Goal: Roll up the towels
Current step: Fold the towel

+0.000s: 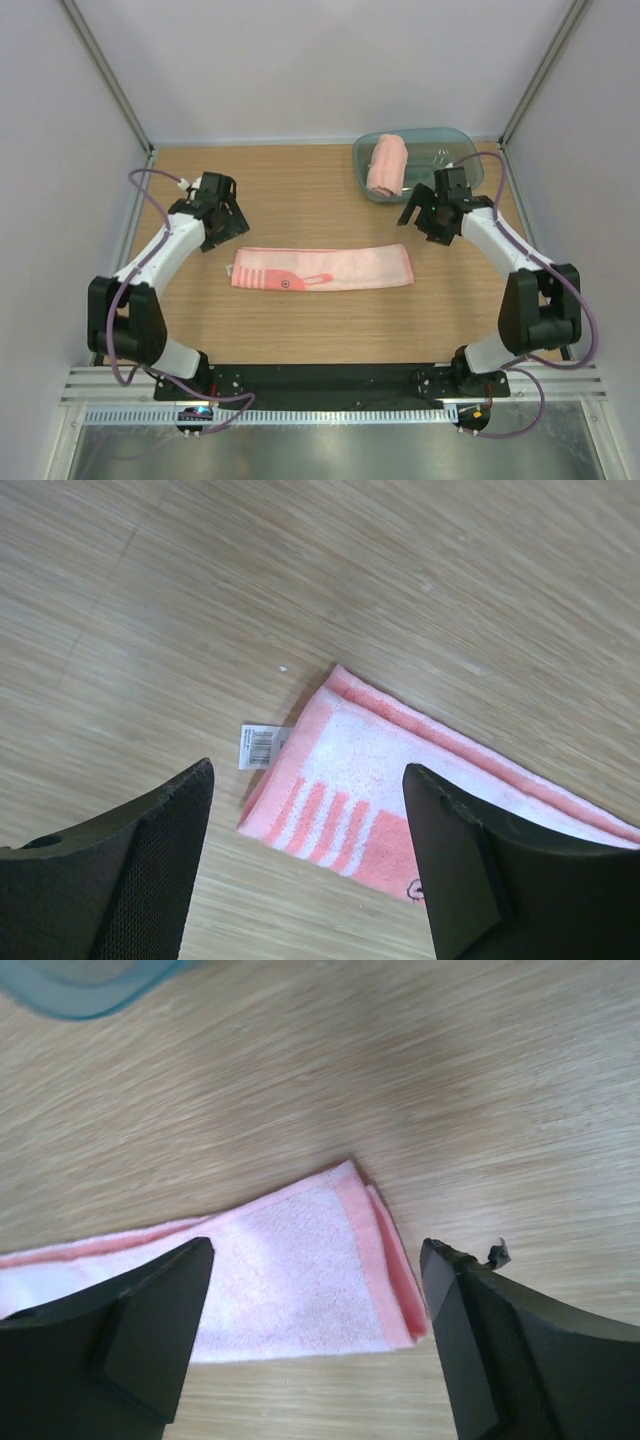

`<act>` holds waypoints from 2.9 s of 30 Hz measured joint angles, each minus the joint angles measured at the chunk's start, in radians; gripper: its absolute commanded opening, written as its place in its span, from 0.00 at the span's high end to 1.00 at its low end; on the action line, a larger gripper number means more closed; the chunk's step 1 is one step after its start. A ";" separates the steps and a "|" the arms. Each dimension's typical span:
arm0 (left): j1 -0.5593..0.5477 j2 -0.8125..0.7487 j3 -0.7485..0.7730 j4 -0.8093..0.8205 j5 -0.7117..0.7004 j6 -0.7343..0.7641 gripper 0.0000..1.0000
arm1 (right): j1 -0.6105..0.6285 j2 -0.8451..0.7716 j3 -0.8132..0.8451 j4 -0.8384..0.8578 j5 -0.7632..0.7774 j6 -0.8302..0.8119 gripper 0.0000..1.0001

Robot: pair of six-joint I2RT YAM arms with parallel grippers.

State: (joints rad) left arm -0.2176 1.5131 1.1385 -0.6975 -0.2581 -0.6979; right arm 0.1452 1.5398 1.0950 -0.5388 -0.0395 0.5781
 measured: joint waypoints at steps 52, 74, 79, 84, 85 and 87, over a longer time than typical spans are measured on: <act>-0.118 -0.092 -0.432 0.267 0.067 -0.085 0.72 | 0.547 0.250 -0.079 0.475 -0.546 0.096 0.99; -0.118 -0.025 -0.373 0.251 0.045 -0.080 0.78 | 0.378 0.389 -0.300 0.803 -0.771 0.161 0.99; -0.118 -0.001 -0.349 0.243 0.044 -0.080 0.80 | 0.281 0.327 -0.407 0.830 -0.801 0.166 0.99; -0.115 0.009 -0.338 0.233 0.043 -0.079 0.81 | 0.188 0.219 -0.513 0.800 -0.782 0.159 0.99; -0.115 0.009 -0.338 0.233 0.044 -0.079 0.81 | 0.155 0.187 -0.539 0.794 -0.776 0.159 0.99; -0.114 0.010 -0.337 0.233 0.044 -0.079 0.81 | 0.083 0.131 -0.576 0.782 -0.769 0.163 0.99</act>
State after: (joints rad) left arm -0.3317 1.5227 0.8013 -0.4648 -0.2142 -0.7773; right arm 0.2283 1.6707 0.5190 0.2428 -0.8082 0.7406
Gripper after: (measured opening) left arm 0.195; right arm 0.029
